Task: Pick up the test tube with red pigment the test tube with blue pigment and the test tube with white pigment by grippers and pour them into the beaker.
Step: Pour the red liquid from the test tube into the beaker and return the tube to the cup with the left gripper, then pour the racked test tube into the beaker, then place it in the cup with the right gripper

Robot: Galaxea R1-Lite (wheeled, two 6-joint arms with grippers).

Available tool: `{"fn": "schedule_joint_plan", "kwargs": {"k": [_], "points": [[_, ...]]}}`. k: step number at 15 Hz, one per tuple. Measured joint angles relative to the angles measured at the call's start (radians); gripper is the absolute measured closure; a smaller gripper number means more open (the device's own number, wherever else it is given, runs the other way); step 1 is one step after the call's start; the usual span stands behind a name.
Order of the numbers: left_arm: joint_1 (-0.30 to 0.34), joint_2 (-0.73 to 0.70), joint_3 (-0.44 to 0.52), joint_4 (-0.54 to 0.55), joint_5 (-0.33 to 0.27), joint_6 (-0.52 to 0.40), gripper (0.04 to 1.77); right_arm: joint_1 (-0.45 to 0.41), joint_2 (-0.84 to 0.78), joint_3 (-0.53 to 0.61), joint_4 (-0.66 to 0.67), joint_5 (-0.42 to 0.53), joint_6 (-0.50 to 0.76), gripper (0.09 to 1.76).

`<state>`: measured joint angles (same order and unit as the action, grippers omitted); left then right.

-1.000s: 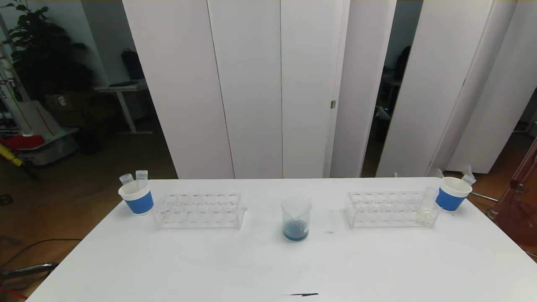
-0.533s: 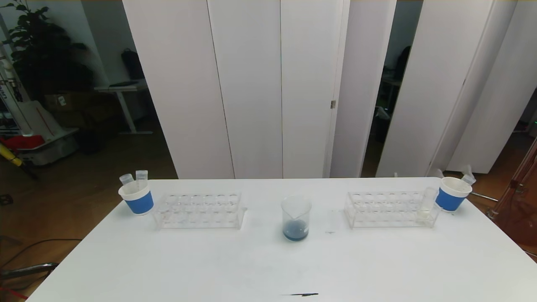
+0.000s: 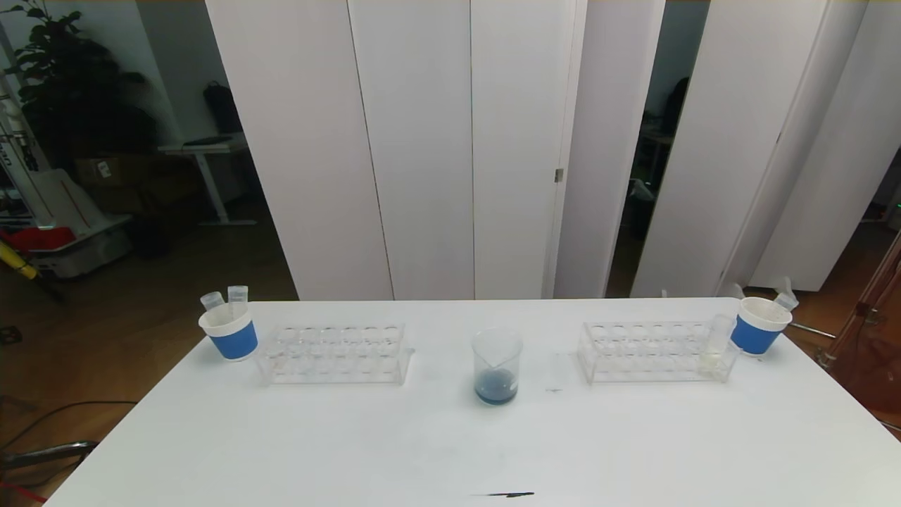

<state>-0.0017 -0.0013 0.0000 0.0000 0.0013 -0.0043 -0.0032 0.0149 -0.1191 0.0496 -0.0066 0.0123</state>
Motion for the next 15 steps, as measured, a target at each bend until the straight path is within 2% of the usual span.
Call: {"fn": "schedule_joint_plan", "kwargs": {"k": [3, 6, 10, 15], "points": [[0.0, 0.0, 0.0, 0.0, 0.0, 0.0, 0.06, -0.001, 0.079, -0.092, 0.003, -0.006, 0.001, 0.1], [0.0, 0.0, 0.0, 0.0, 0.0, 0.0, 0.06, -0.011, 0.23, -0.208, -0.036, -0.017, 0.002, 0.1], [0.0, 0.0, 0.0, 0.0, 0.0, 0.0, 0.06, -0.034, 0.489, -0.299, -0.268, -0.072, -0.003, 0.1], [0.0, 0.0, 0.0, 0.0, 0.0, 0.0, 0.06, -0.074, 0.838, -0.326, -0.564, -0.106, -0.003, 0.1]]}}
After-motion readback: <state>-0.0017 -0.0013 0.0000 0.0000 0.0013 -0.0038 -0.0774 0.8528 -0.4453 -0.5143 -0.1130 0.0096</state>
